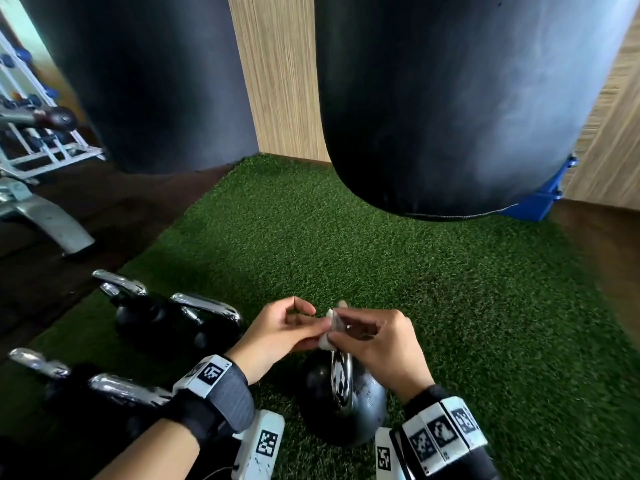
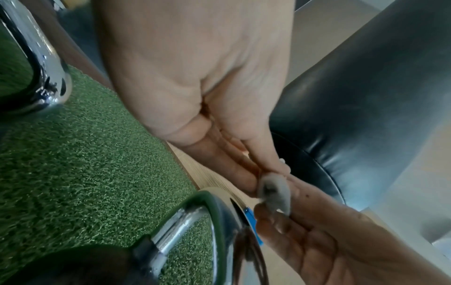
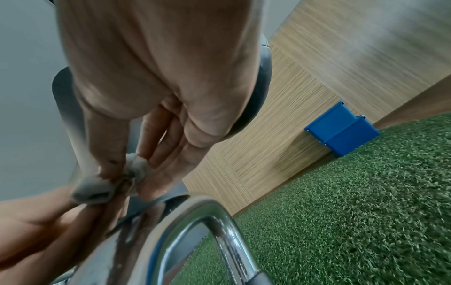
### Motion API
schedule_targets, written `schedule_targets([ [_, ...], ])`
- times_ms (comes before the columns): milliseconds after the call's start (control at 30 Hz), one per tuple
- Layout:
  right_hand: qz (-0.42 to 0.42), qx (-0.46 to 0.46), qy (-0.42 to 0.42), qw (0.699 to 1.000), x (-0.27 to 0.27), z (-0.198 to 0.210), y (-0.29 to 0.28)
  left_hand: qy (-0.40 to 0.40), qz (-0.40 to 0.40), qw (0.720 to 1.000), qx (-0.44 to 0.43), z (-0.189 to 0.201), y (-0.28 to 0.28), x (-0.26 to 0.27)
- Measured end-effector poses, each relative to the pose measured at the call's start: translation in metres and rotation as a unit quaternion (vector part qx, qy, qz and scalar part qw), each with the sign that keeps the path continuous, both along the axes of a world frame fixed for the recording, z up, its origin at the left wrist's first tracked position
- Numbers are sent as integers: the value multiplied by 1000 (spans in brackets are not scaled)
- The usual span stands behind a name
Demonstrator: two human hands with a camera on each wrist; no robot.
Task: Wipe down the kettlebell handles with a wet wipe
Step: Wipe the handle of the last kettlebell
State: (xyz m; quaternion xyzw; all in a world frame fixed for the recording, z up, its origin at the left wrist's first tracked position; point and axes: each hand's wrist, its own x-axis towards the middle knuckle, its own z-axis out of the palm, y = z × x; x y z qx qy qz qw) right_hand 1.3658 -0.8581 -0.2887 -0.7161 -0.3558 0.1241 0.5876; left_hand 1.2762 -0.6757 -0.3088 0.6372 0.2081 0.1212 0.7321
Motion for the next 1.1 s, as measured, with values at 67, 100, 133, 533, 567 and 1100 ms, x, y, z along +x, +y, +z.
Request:
schedule_targets([
  [67, -2, 13, -6, 1000, 2, -5, 0, 3, 14, 1000, 12, -3, -2, 4],
  [100, -5, 19, -7, 1000, 5, -9, 0, 6, 9, 1000, 19, -4, -3, 4],
  [133, -15, 21, -9, 1000, 8, -13, 0, 8, -7, 999, 34, -7, -2, 5],
  [533, -146, -173, 147, 963, 78, -90, 28, 164, -295, 752, 566, -93, -32, 5],
  [567, -141, -188, 151, 960, 75, -93, 32, 141, -263, 765, 570, -96, -37, 5],
  [1100, -173, -160, 226, 945, 73, -127, 57, -57, -279, 792, 540, -90, -15, 6],
])
